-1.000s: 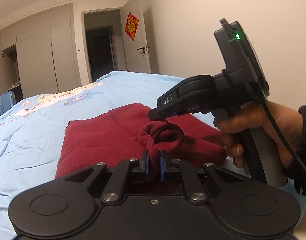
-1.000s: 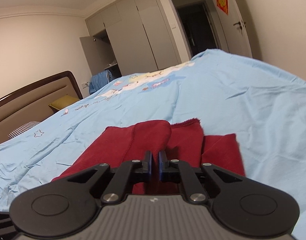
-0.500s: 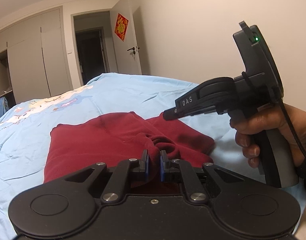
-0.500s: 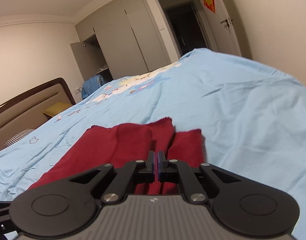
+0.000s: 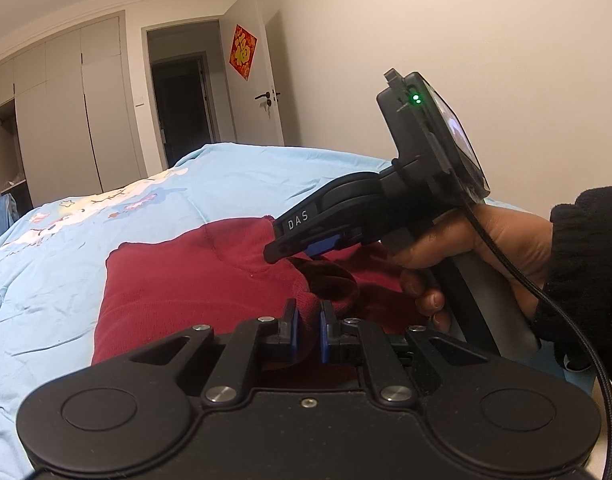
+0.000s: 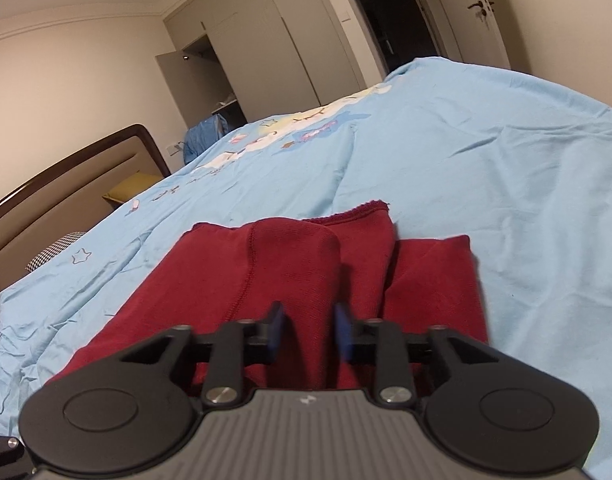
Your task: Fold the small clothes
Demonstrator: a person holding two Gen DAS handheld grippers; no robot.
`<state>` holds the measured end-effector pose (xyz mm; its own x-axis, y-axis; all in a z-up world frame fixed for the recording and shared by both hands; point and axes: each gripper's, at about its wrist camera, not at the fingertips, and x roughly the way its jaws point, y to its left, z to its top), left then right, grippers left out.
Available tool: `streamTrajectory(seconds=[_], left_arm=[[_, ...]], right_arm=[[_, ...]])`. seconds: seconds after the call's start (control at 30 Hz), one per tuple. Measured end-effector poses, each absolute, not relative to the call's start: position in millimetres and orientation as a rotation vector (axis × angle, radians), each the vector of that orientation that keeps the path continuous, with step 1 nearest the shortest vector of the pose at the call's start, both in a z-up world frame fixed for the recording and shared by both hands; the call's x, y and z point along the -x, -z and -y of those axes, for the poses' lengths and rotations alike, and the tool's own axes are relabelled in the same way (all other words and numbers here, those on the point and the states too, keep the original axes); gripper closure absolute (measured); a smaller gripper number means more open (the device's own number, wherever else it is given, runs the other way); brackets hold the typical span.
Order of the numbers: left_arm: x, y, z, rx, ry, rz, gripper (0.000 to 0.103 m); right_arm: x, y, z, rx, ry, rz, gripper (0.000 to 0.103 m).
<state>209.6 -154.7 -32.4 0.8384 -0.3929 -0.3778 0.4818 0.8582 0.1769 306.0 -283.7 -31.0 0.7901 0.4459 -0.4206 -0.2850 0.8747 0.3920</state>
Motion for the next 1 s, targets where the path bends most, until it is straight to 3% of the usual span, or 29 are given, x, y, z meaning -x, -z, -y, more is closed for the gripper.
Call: streamTrajectory(seconds=[0.33,0.77,0.9,1.0], left_arm=[[-200,22,169,-0.279,0.513,-0.297,0.093],[-221,33,190,-0.205,0.622,-0.417,0.093],[-218,29,189,-0.217,0.624,-0.411,0.086],[-209,23,185,-0.201,0.627,-0.390,0.074]], right_arm=[[-273,2,308,-0.264,-0.319,-0.376,0.096],[-269,30,334,-0.276,-0.199,-0.446,0.096],[-272,30,332,-0.260,-0.192,-0.446,0.096],[-271,29,328,-0.243,-0.187,-0.445,0.096]])
